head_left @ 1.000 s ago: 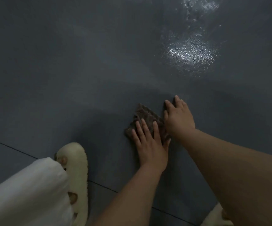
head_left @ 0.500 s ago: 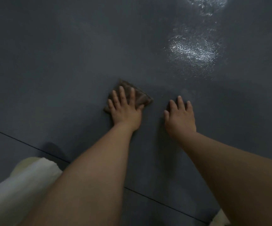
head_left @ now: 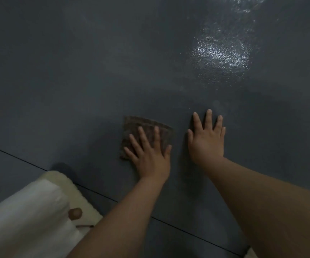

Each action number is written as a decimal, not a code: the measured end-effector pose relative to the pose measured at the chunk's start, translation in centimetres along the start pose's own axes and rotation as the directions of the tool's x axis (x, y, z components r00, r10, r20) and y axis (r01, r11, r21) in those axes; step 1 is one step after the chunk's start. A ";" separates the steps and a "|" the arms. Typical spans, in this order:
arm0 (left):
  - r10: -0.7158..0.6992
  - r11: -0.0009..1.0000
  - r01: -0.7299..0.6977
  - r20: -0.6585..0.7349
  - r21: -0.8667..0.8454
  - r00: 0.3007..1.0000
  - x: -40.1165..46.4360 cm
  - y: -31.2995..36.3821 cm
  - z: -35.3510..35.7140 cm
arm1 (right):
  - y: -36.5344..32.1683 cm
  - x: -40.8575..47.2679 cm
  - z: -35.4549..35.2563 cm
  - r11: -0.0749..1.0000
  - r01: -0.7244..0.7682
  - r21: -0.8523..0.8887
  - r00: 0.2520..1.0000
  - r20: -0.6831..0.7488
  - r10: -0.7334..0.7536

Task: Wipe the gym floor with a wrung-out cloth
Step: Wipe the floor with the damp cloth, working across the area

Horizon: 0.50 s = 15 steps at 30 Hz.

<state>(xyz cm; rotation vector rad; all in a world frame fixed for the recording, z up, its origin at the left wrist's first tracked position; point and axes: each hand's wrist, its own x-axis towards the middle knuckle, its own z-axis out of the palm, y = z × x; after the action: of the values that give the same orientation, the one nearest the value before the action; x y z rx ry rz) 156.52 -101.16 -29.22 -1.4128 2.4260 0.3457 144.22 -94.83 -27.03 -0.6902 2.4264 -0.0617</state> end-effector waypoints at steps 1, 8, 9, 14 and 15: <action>0.065 0.996 -0.067 0.049 0.055 0.997 0.0 0.3 0.0 | -0.1 0.0 0.1 1.000 0.000 -0.005 1.000 -0.002 0.000; 0.143 0.981 -0.149 0.052 0.124 0.988 5.6 -3.7 -2.4 | -0.5 -0.6 0.6 1.000 -0.008 -0.023 1.000 0.002 0.009; 0.087 0.991 -0.091 0.044 0.099 0.995 6.2 -4.3 -2.6 | -0.6 -0.8 0.8 1.000 -0.005 -0.020 1.000 -0.002 0.005; -0.227 0.973 0.227 0.022 -0.029 0.974 6.3 -8.4 -2.7 | -1.0 -2.0 1.8 1.000 0.014 -0.026 1.000 0.002 -0.014; -0.293 0.955 0.294 0.031 -0.050 0.956 5.9 -9.1 -2.7 | -1.0 -2.1 1.9 0.999 0.017 -0.028 1.000 0.005 -0.017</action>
<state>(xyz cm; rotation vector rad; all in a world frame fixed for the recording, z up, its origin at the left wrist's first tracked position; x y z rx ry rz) 161.28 -111.25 -29.50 -1.7520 2.1586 0.3549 147.22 -94.48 -27.27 -0.7227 2.4210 -0.0332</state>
